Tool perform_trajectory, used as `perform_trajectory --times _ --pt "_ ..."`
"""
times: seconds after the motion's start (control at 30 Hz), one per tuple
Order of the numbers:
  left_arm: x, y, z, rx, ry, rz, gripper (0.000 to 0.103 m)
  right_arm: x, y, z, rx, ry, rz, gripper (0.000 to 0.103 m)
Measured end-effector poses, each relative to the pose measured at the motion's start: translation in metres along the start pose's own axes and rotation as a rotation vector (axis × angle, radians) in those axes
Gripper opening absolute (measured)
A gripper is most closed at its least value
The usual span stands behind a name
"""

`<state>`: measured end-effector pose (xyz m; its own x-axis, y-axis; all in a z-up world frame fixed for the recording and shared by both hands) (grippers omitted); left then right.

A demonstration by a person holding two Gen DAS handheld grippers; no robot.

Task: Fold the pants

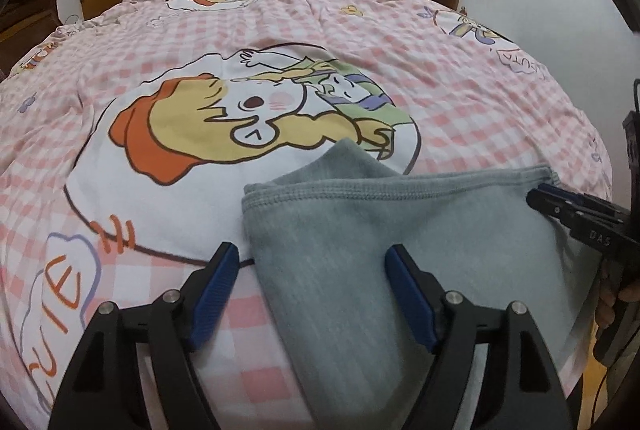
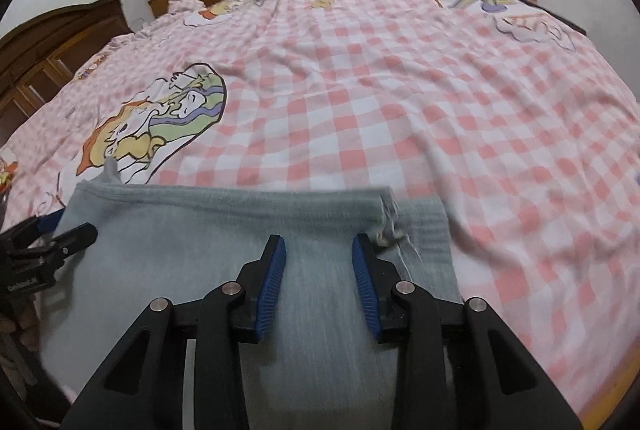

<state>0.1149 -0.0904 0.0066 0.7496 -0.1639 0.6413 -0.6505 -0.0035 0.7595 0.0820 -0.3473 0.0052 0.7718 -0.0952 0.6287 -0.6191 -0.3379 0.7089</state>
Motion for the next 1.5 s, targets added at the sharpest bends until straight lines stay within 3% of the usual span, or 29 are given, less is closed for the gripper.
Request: perform_trajectory --times 0.23,0.47,0.63,1.03,1.17,1.5 --pt "-0.017 0.029 -0.018 -0.022 0.028 -0.050 0.084 -0.029 0.055 -0.016 0.011 -0.002 0.014 0.036" --pt "-0.046 0.050 -0.014 -0.045 -0.010 -0.085 0.090 -0.070 0.048 0.001 0.020 -0.061 -0.016 0.036" --pt "-0.069 0.047 -0.007 0.010 -0.084 -0.092 0.095 -0.079 0.045 0.008 0.063 -0.095 -0.002 0.036" --pt "-0.084 0.058 -0.031 -0.096 0.070 -0.208 0.096 -0.083 0.062 -0.002 0.076 -0.198 -0.023 0.036" --pt "-0.083 0.062 -0.030 -0.188 0.128 -0.218 0.096 -0.082 0.065 -0.019 0.110 -0.194 -0.019 0.036" --pt "-0.084 0.066 -0.016 -0.217 0.141 -0.204 0.089 -0.091 0.042 -0.054 0.147 -0.120 -0.074 0.036"
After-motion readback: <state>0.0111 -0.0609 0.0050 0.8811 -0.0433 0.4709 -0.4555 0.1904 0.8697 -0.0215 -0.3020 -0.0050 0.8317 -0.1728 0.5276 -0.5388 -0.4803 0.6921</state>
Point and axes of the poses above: each gripper's, at about its wrist camera, not at the fingertips, and y roughly against the way its jaws point, z to its right, x to its top, the point moved 3 cm from there along -y, roughly the way its jaws point, and after that the axes turned 15 degrees about x, right-handed, at the moved point
